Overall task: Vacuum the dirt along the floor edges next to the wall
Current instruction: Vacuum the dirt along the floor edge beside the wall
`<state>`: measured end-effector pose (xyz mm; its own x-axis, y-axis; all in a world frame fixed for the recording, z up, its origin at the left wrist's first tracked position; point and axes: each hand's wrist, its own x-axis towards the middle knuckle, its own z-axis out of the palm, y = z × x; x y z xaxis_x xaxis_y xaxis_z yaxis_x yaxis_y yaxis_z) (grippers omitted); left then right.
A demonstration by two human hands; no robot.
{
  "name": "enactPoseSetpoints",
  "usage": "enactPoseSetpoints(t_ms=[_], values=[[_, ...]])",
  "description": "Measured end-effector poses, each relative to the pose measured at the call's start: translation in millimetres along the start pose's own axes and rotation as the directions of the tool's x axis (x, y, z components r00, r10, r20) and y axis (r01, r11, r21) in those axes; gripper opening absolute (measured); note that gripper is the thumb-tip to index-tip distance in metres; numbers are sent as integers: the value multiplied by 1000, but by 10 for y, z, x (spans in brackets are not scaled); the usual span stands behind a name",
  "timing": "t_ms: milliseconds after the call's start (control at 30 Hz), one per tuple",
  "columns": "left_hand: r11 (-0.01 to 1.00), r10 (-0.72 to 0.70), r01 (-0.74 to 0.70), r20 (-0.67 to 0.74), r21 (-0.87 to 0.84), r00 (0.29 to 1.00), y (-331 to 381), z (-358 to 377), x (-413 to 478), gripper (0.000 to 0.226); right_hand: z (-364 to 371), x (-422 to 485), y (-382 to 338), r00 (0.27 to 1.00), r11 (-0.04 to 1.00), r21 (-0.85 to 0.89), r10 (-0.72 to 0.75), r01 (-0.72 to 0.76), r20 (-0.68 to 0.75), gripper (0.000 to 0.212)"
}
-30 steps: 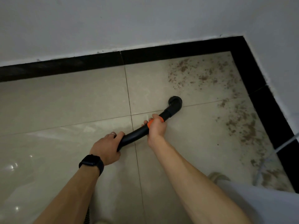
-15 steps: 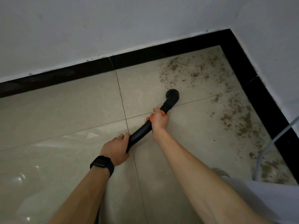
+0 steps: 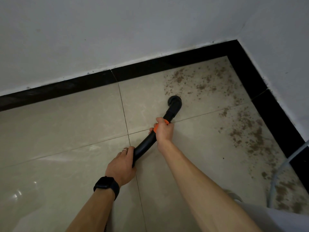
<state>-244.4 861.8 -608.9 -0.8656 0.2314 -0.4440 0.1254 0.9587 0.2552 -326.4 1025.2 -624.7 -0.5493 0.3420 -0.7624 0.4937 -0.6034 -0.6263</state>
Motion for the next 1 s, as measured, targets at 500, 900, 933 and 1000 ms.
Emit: enactPoseSetpoints(t_ms=[500, 900, 933, 1000], values=[[1000, -17, 17, -28, -2, 999, 120, 20, 141, 48, 69, 128, -151, 998, 998, -49, -23, 26, 55, 20], [999, -28, 26, -42, -25, 999, 163, -11, 345, 47, 183, 283, -283, 994, 993, -96, -57, 65, 89, 16], [999, -30, 29, -44, -29, 999, 172, -19, 378, 45, 197, 304, -306, 994, 993, -100, -60, 69, 94, 16], [999, -42, 41, -44, -33, 998, 197, -43, 453, 43, 231, 357, -357, 993, 991, -110, -63, 74, 102, 17]])
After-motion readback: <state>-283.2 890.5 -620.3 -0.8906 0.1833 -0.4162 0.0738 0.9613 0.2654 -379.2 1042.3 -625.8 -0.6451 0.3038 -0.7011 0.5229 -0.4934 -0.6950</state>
